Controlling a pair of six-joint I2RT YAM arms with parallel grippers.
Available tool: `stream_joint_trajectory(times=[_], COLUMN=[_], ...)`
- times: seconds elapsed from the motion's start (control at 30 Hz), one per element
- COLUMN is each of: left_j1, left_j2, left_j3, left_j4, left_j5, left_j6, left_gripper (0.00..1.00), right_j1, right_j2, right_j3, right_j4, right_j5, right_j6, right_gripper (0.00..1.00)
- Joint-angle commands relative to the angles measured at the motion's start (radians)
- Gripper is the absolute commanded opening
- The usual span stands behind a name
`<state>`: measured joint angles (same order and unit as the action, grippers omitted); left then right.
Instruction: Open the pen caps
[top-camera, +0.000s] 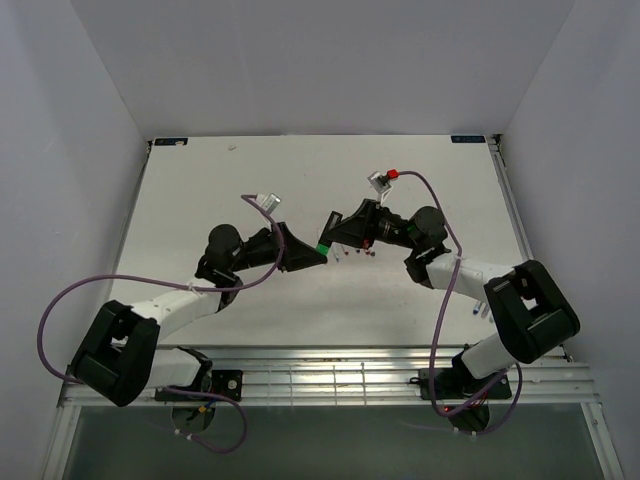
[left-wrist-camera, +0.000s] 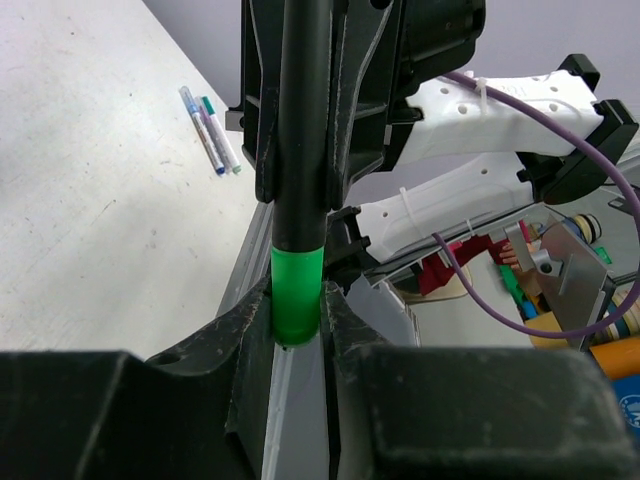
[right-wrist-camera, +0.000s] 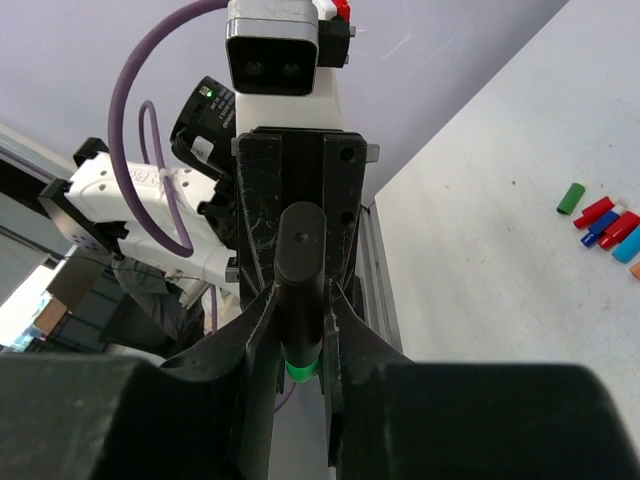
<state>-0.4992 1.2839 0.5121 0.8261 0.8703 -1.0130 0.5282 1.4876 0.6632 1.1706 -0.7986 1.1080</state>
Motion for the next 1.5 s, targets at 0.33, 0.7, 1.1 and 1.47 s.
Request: stream_joint_trajectory(times=[0.33,0.7,1.1,1.47], left_j1=[0.002,0.002,0.019,0.025], left_j2=[-0.196,-0.297,-0.263,-0.072], left_j3=[-0.161,-0.211,0.036,0.187], left_j4=[0.070,0.059,-0.331,-0.326], left_j5=[0.012,0.041,-0.094,-0.039], left_j6=[-0.154,-0.133,0.166,0.182], left_gripper=[0.00,0.00,0.82,0.85], right_j1=[-0.022,-0.115,-0.103,-0.071], right_j2=[-0.154,-0.113,-0.181,-0.228], right_j3=[0.102,0.095,0.096,0.035], right_j4=[-0.144,-0.074,-0.335,-0.401], right_j5=[0.327,0.349,0.107,0.015], right_j6=[-0.258,-0.015,-0.138,-0.201], right_gripper=[0.08,0.08,0.08,0.08])
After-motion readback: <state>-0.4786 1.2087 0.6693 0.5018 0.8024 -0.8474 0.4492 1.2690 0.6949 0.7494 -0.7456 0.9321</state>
